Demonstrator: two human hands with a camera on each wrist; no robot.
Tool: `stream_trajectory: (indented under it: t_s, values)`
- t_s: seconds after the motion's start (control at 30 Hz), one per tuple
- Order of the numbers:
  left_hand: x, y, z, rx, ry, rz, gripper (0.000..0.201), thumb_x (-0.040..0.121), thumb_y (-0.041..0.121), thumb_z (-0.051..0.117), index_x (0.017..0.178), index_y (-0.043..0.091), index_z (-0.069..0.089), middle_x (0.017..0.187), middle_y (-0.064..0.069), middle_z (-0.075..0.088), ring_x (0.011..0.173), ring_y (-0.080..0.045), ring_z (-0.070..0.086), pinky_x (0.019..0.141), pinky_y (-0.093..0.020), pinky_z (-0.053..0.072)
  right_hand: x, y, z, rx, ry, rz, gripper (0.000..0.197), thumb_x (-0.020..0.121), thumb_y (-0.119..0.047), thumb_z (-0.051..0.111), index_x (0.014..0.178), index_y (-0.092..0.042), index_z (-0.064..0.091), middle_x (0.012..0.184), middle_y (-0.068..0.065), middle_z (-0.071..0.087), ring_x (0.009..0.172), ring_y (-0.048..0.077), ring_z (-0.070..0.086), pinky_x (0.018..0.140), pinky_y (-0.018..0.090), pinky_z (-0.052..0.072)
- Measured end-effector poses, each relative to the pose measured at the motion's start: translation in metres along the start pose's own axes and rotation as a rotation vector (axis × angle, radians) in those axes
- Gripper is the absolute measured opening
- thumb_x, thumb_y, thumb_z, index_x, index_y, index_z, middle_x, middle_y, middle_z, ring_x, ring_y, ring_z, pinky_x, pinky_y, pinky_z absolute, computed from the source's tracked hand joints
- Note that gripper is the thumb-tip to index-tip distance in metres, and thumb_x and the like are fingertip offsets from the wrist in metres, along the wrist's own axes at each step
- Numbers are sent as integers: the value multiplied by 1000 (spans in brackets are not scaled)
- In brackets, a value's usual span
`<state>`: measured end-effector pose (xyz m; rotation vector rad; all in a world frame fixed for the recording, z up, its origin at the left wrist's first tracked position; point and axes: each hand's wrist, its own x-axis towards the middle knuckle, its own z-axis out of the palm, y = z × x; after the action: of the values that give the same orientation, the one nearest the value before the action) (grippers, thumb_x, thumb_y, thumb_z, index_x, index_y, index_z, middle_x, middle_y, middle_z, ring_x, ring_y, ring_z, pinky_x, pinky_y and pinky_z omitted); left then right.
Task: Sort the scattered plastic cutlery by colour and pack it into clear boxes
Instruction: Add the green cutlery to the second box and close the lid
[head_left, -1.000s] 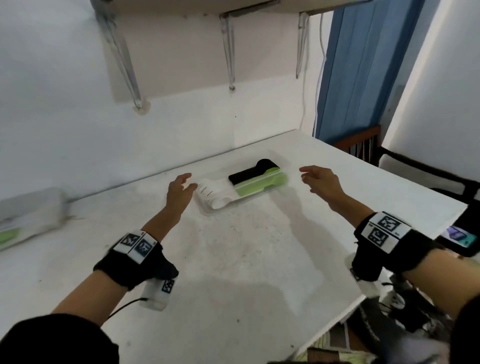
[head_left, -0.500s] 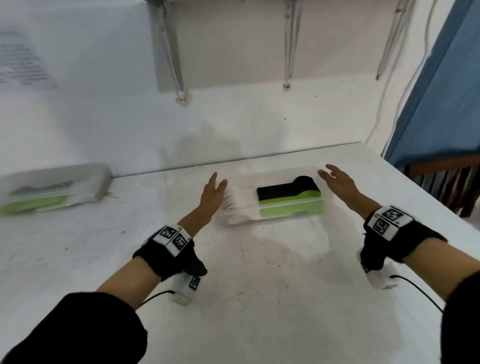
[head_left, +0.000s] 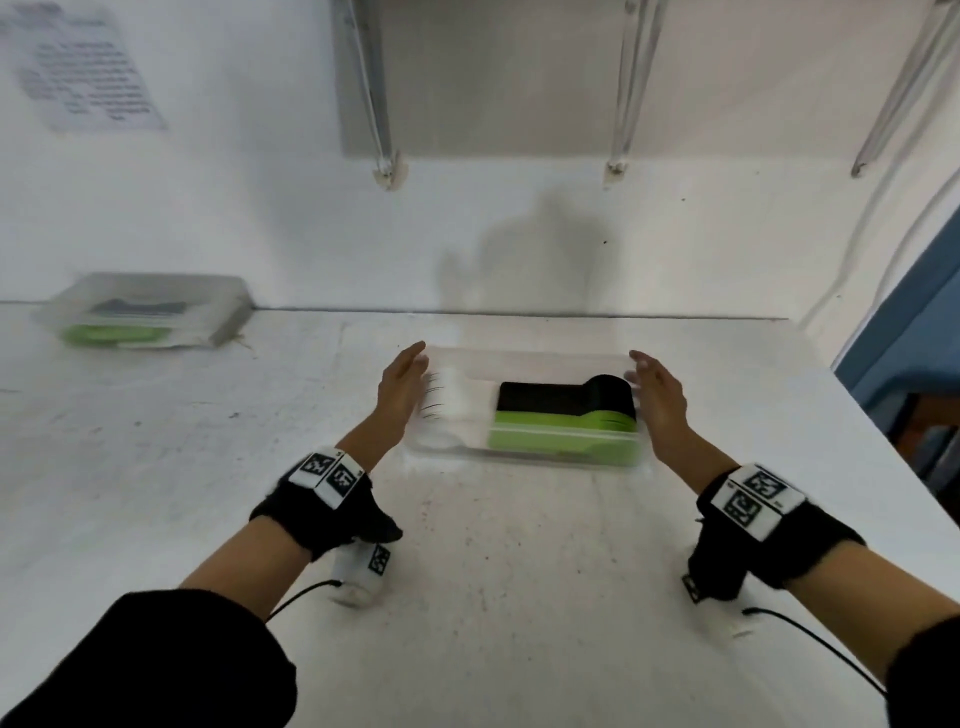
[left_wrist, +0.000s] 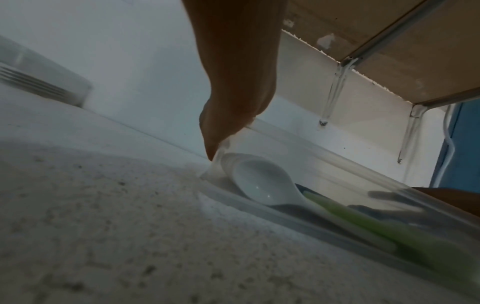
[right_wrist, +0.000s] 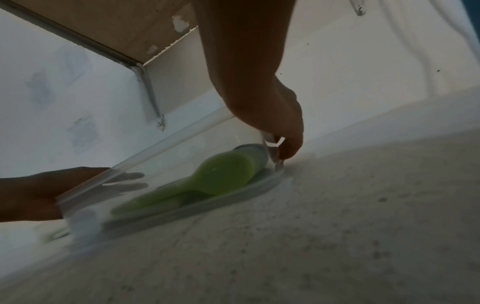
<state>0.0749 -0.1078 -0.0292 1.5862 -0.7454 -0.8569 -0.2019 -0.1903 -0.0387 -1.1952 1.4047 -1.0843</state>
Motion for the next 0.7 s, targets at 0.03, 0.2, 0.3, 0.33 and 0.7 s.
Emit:
stream_trajectory:
  t_s: [0.03,0.2,0.3,0.33,0.7]
  values:
    - [1,0,0,-5,0,-12,33,95,20,52,128,15,55,136,-9,52,127,-23,47,111,-41,33,1,1,1,8,10,-8,23,97,-28,43,111,-29,62,104,3,62,105,20,56,100,40,42]
    - [-4,12,2,-116,22,-60,34,95,12,49,128,4,53,96,3,60,86,-7,54,76,-19,42,4,-10,2,39,41,6,23,94,-20,46,105,-22,65,97,3,61,95,16,55,94,34,42]
    - [-9,21,-1,-122,14,-40,34,96,12,49,129,5,52,92,6,57,84,-3,53,73,-15,41,3,-16,-1,58,46,-3,24,92,-19,48,107,-22,66,96,2,61,92,15,54,96,34,43]
    - [-12,25,-3,-123,9,-30,34,96,13,49,129,6,52,94,6,57,86,-3,53,75,-16,41,0,-19,-3,55,39,-5,23,91,-18,49,106,-25,65,96,1,61,92,15,53,96,34,43]
    - [-70,16,-30,-119,-110,-104,37,93,12,52,131,12,50,113,-1,52,107,-14,46,90,-27,36,-72,-6,-36,-4,-24,70,20,89,-21,55,106,-32,59,109,2,54,95,18,51,93,32,42]
